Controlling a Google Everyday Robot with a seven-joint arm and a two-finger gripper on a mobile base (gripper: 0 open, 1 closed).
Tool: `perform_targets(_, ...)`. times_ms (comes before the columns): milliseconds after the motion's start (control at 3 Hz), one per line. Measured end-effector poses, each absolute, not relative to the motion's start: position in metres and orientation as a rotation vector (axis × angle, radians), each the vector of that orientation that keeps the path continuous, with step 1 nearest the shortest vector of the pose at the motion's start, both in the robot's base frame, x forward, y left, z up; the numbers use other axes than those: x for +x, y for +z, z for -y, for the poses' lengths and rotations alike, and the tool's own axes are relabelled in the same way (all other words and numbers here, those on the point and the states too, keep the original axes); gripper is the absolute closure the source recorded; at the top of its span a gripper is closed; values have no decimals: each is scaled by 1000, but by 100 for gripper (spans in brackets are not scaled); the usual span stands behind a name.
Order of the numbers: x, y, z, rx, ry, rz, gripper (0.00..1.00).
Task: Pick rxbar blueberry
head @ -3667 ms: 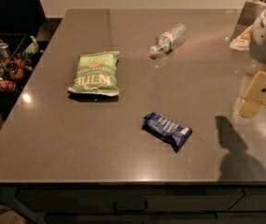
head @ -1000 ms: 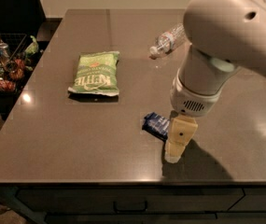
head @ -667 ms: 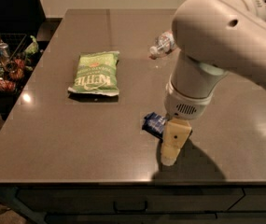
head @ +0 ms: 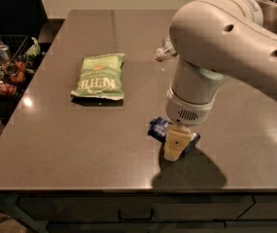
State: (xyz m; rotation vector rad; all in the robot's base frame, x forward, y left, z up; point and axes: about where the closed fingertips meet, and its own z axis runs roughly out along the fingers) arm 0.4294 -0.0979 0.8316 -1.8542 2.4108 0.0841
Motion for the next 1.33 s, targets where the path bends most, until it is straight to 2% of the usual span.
perform_targets(333,433,842,97,-1854,90,-2400,72)
perform_targets(667,443,861,101,-1821,79,-2382,95)
perform_targets(1000,463,900,113,-1745,52,-2351,100)
perform_targets(1333,476,932,117,-1713,30,-2307,100)
